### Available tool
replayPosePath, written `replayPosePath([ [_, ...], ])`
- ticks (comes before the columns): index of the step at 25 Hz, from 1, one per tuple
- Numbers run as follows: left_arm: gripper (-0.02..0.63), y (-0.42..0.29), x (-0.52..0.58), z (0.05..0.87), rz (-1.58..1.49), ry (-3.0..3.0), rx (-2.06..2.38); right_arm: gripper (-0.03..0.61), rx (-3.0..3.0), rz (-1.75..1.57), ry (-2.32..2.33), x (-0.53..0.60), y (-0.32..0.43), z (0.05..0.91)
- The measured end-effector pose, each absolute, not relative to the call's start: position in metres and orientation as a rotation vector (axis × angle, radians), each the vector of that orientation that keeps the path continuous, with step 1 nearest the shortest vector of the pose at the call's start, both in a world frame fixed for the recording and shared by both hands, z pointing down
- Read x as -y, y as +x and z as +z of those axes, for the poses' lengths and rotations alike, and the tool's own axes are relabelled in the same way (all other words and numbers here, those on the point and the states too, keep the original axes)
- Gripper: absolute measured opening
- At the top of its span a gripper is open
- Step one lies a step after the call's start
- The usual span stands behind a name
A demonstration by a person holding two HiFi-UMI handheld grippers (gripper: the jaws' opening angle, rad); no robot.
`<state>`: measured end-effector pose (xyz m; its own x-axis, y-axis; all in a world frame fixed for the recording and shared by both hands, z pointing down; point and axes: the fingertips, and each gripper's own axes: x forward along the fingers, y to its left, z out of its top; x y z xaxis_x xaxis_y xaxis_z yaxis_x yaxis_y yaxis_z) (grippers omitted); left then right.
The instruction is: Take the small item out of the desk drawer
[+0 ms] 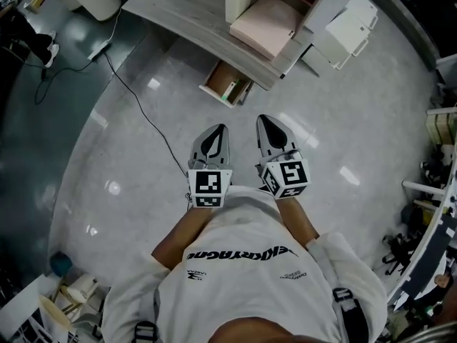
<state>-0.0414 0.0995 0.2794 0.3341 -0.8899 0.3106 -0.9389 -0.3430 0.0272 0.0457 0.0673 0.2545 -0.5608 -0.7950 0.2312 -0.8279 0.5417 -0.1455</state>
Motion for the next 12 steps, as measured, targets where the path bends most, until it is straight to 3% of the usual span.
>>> replayPosePath([
  [12,0.017,-0.072,-0.033,0.303,0.373,2.427,1.522,0.032,2.532,0.403,1.454,-0.015,0.010,0.277],
])
